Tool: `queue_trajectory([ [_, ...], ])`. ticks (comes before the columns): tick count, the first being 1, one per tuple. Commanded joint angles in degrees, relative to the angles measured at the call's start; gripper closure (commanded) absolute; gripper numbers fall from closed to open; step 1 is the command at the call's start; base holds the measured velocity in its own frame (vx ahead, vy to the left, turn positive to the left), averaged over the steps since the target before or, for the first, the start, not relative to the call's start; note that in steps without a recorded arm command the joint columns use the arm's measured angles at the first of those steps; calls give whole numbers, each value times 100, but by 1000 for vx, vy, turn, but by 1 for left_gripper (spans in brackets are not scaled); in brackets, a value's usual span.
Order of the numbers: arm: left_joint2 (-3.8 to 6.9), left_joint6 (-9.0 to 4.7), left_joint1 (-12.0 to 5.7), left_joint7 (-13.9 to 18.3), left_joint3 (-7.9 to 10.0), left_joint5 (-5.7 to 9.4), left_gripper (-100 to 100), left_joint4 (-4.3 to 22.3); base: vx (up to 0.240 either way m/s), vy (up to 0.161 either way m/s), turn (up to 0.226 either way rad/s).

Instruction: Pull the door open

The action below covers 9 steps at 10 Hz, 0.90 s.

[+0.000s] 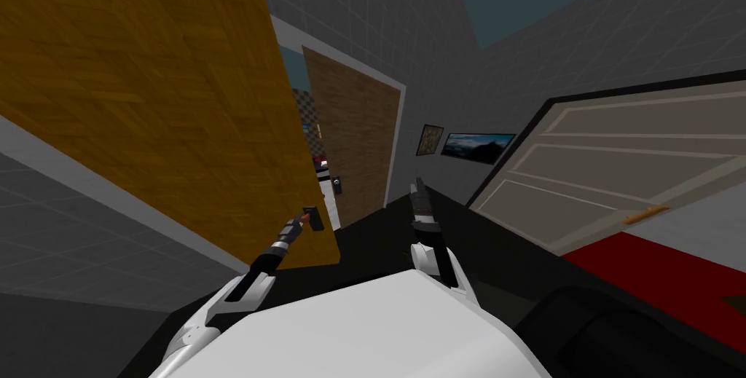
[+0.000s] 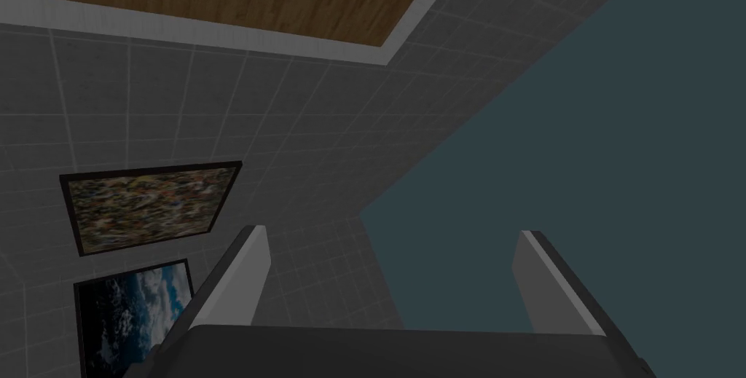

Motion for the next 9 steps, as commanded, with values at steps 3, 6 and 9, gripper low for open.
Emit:
queue_trajectory([
  [3,251,-278,208,260,-285,-20,100,-120,-211,113,-129],
  [6,428,-446,312,356,-303,-4,100,-86,-169,91,-114],
  [9,681,-766,497,539,-440,3,100,-122,-197,122,-139],
])
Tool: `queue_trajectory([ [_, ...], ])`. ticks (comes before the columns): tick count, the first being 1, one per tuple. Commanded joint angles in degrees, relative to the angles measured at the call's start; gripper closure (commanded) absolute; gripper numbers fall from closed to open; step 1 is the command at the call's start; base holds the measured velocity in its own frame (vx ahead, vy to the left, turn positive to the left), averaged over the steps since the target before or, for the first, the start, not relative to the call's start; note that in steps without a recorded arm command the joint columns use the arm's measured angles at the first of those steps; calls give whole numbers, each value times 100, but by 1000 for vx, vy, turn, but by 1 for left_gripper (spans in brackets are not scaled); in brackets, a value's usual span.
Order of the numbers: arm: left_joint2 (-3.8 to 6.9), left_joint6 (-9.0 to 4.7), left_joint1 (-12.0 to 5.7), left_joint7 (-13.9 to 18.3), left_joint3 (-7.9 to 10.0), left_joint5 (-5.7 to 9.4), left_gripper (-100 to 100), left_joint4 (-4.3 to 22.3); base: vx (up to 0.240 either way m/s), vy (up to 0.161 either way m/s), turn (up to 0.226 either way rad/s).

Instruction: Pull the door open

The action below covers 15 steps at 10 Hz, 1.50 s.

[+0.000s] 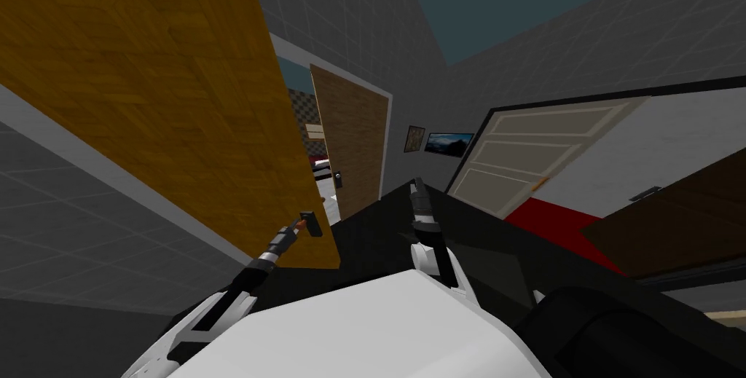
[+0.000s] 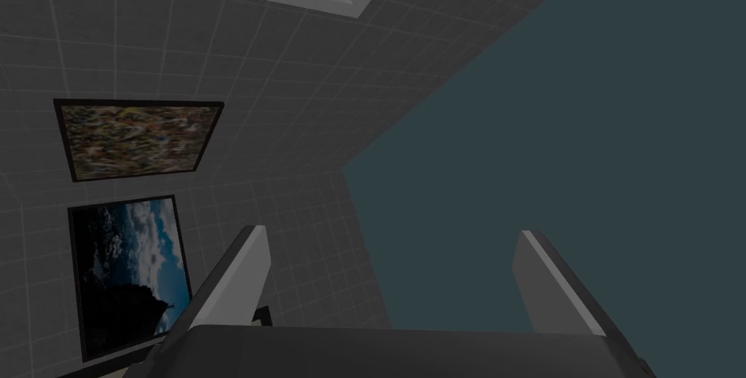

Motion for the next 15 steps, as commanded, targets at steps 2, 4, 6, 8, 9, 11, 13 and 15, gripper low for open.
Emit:
queue_trajectory([
  [2,222,-298,186,180,-162,-1,100,-63,-222,112,-156],
  [4,259,-294,181,174,-116,10,100,-44,-164,92,-61],
  [6,370,-478,268,254,-191,5,100,-10,-166,99,-146],
  [8,470,-646,328,319,-250,3,100,11,-198,146,-182],
  [9,522,-734,359,354,-281,3,100,22,-196,106,-156],
  [11,619,-899,417,419,-339,1,100,42,-215,129,-152],
  [13,700,-1035,466,472,-386,0,100,59,-222,102,-106],
  [15,772,-1077,476,497,-350,9,100,130,-103,52,-56],
])
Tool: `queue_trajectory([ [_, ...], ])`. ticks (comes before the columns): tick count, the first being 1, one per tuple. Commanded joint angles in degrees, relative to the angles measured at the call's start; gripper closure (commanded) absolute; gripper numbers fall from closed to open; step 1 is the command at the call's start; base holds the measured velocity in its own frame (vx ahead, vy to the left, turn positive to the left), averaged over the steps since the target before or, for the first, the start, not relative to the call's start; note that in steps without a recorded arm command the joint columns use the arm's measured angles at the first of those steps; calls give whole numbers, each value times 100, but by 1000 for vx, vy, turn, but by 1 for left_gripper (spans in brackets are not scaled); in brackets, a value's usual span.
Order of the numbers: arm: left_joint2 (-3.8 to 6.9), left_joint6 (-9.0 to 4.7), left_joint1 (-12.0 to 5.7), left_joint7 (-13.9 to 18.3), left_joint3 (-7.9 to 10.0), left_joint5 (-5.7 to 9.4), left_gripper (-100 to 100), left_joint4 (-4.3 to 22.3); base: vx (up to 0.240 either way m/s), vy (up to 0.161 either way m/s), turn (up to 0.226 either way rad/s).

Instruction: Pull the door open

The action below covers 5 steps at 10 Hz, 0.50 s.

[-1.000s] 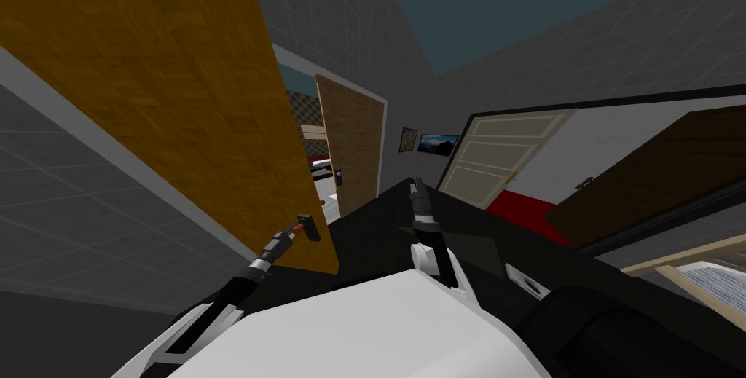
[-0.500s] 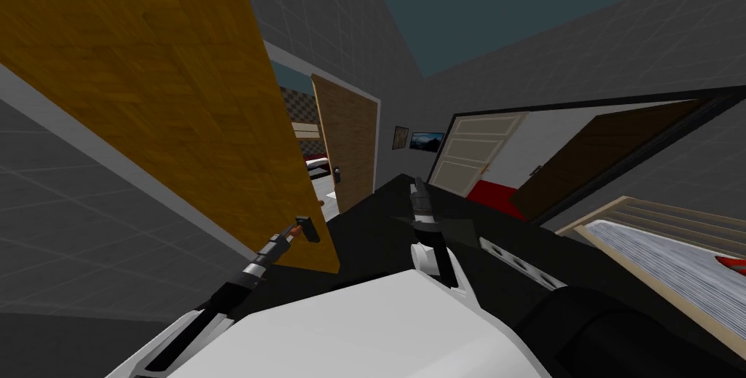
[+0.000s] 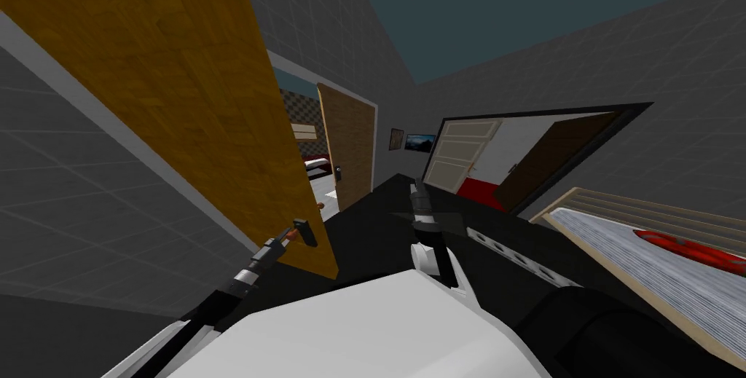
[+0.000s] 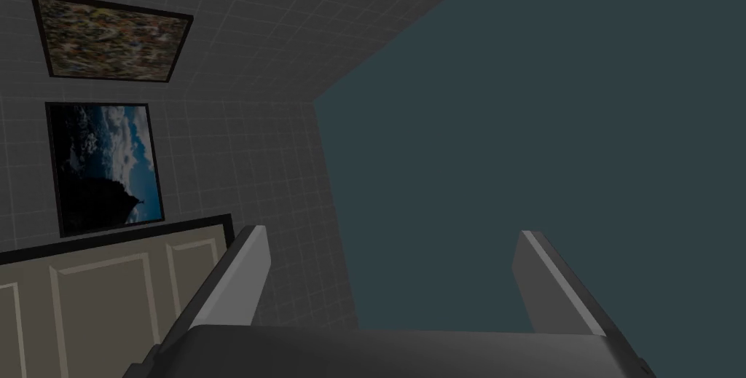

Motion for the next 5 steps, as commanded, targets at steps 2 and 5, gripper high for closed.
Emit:
queue_trajectory([
  [2,51,-180,2,58,-73,-24,100,46,-165,101,-127],
  [5,131,-376,21,124,-135,-42,100,123,-162,113,-147],
])
